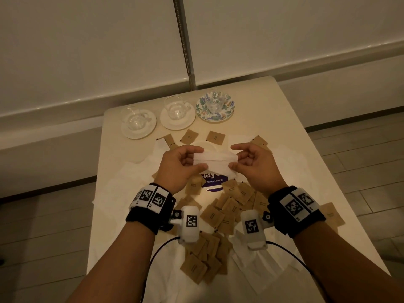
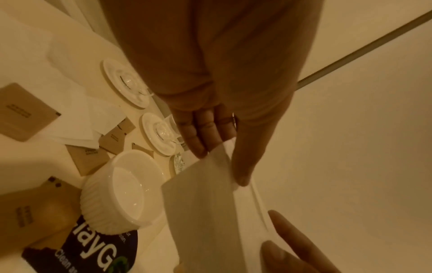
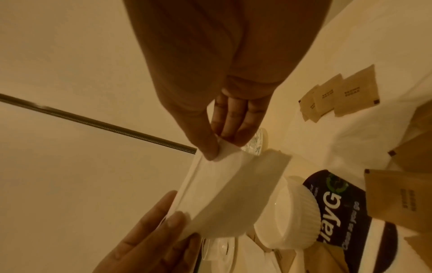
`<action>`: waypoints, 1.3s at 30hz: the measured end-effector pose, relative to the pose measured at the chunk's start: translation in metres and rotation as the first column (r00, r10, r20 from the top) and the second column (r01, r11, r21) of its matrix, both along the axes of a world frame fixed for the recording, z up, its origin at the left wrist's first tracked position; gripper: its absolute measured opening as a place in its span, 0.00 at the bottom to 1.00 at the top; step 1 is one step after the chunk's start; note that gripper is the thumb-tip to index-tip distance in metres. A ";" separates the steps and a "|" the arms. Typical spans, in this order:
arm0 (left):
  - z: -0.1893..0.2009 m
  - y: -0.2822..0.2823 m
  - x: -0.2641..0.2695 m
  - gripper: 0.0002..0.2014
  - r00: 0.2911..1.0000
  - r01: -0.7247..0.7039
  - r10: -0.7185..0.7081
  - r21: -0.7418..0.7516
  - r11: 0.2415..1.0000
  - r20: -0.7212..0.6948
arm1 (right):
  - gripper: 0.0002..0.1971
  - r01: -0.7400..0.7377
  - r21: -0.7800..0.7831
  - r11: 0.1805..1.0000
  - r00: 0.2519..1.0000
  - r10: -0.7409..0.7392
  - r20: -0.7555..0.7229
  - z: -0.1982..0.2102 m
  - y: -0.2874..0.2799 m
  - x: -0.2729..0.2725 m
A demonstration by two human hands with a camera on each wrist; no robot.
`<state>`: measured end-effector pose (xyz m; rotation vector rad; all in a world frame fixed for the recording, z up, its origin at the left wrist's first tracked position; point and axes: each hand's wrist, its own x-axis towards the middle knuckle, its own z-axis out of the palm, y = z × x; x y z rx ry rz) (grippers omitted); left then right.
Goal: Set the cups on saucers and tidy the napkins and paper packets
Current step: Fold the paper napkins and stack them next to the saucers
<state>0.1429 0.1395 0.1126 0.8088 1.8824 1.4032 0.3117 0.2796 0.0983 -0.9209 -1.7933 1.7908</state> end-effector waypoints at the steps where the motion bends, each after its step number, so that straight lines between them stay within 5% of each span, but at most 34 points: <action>1: 0.001 -0.001 -0.001 0.20 1.000 0.009 -0.009 -0.006 1.000 -0.001 | 0.18 -0.010 0.029 1.000 1.000 0.010 0.008 0.000 0.001 0.000; 8: 0.007 -0.001 -0.002 0.12 0.995 0.001 -0.005 -0.047 0.999 -0.102 | 0.05 -0.110 0.290 0.951 0.984 0.061 0.170 0.005 0.003 -0.001; 19: 0.007 0.002 -0.004 0.01 0.914 0.025 -0.104 -0.200 0.980 -0.393 | 0.07 -0.166 0.386 0.907 0.964 0.066 0.258 0.001 0.008 -0.003; 24: 0.009 0.006 -0.001 0.03 0.906 0.108 -0.185 -0.216 0.970 -0.380 | 0.13 -0.287 0.422 0.860 0.942 0.173 0.287 0.003 0.007 -0.006; 29: 0.015 0.007 -0.004 0.02 0.896 0.181 -0.241 -0.190 0.965 -0.373 | 0.02 -0.318 0.368 0.874 0.934 0.221 0.280 0.005 0.006 -0.013; 33: 0.014 0.007 -0.006 0.11 0.916 0.198 -0.241 -0.161 0.967 -0.321 | 0.03 -0.317 0.271 0.909 0.935 0.253 0.248 0.005 0.006 -0.014; 39: 0.006 0.009 -0.008 0.08 0.989 0.066 -0.070 -0.028 0.997 -0.130 | 0.03 -0.304 0.202 0.931 0.940 0.260 0.219 0.005 0.010 -0.010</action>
